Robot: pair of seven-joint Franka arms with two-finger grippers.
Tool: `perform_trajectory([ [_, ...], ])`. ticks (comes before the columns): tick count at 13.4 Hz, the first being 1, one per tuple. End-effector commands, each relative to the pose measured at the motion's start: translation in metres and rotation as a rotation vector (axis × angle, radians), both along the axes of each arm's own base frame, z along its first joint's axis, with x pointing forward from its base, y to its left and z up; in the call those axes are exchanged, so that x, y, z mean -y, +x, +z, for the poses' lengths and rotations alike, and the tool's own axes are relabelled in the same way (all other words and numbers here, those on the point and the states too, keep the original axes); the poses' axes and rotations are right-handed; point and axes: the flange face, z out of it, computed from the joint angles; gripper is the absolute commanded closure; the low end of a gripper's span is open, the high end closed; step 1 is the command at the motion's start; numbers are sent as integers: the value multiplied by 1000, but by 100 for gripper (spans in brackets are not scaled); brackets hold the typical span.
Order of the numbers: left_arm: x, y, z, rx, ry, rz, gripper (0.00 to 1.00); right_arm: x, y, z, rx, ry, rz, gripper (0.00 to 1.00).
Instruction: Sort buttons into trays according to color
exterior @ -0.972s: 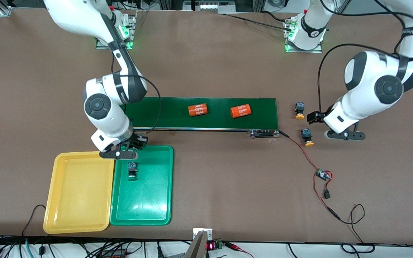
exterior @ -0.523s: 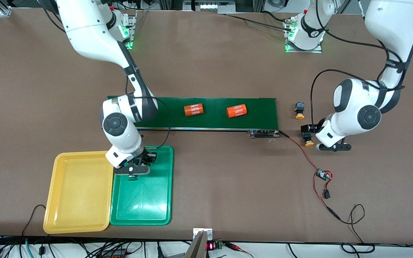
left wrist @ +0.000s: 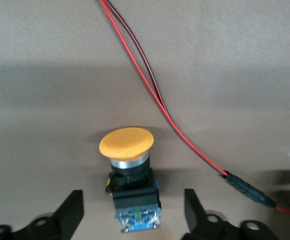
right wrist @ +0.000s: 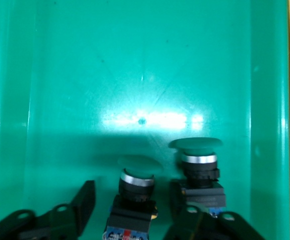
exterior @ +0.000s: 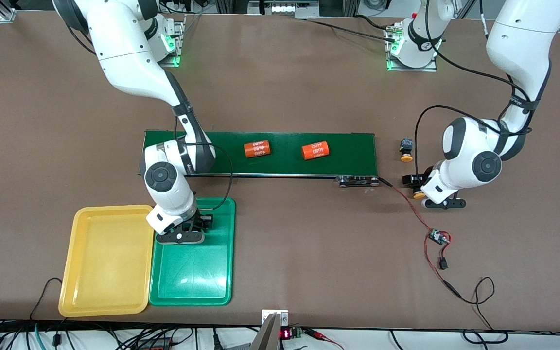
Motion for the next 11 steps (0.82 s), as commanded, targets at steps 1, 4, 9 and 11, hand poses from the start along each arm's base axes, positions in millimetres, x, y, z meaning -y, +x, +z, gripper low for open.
perform_trajectory([
  [1, 0, -3, -6, 9, -6, 27, 46, -1, 6, 18, 20, 14, 4, 0],
  [4, -1, 2, 5, 23, -4, 34, 70, 18, 10, 45, -9, 16, -30, 0],
  [9, 5, 16, 93, -44, 12, 10, 71, 76, -4, 150, -165, 0, -27, 0],
  [11, 43, 4, 111, -85, 3, -47, 71, 113, -18, 191, -222, 5, -41, 0],
])
